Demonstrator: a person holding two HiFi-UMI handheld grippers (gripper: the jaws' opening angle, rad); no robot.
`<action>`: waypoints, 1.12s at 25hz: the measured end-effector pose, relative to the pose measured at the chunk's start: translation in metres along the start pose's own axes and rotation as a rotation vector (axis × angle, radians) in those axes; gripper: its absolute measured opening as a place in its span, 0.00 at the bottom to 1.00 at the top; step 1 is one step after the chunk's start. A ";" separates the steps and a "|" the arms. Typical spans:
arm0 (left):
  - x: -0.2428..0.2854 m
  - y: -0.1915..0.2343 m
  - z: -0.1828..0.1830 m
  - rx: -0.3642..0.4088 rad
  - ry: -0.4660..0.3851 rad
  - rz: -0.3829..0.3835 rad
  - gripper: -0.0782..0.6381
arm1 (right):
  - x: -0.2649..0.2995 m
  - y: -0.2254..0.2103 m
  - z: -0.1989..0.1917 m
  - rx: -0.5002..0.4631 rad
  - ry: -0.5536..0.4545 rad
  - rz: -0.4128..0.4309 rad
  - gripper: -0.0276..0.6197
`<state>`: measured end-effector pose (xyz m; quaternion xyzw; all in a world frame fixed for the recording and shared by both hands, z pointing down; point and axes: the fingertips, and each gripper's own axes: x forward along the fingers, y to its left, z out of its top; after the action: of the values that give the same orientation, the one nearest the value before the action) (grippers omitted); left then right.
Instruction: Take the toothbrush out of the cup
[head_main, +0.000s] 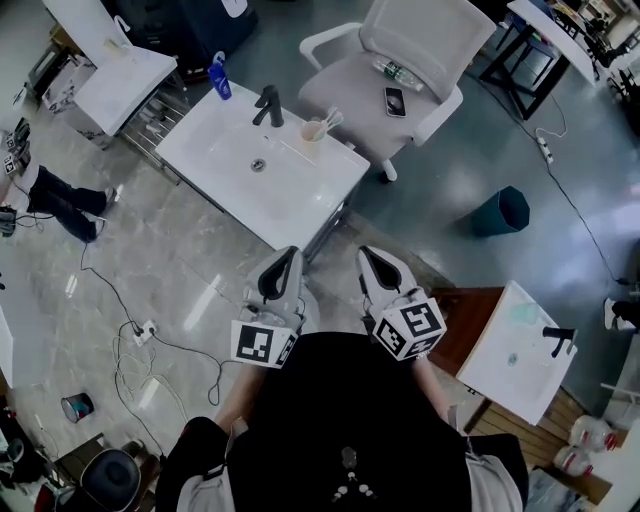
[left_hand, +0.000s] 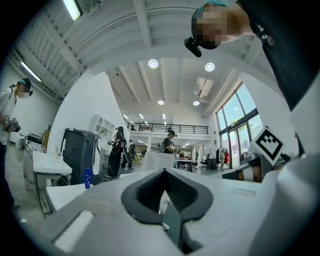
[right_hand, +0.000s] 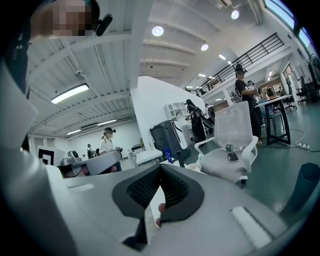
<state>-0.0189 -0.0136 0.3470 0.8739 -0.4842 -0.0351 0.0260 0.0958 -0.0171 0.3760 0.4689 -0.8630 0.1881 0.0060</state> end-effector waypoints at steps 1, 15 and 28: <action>0.007 0.005 0.000 -0.003 0.003 -0.011 0.11 | 0.007 -0.003 0.003 0.002 0.000 -0.009 0.05; 0.102 0.092 0.004 -0.035 0.014 -0.156 0.11 | 0.114 -0.031 0.039 0.007 -0.014 -0.135 0.05; 0.146 0.127 0.003 -0.068 -0.013 -0.238 0.11 | 0.167 -0.035 0.042 -0.005 0.001 -0.187 0.05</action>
<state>-0.0493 -0.2047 0.3489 0.9236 -0.3757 -0.0600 0.0478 0.0374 -0.1830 0.3790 0.5472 -0.8160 0.1849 0.0249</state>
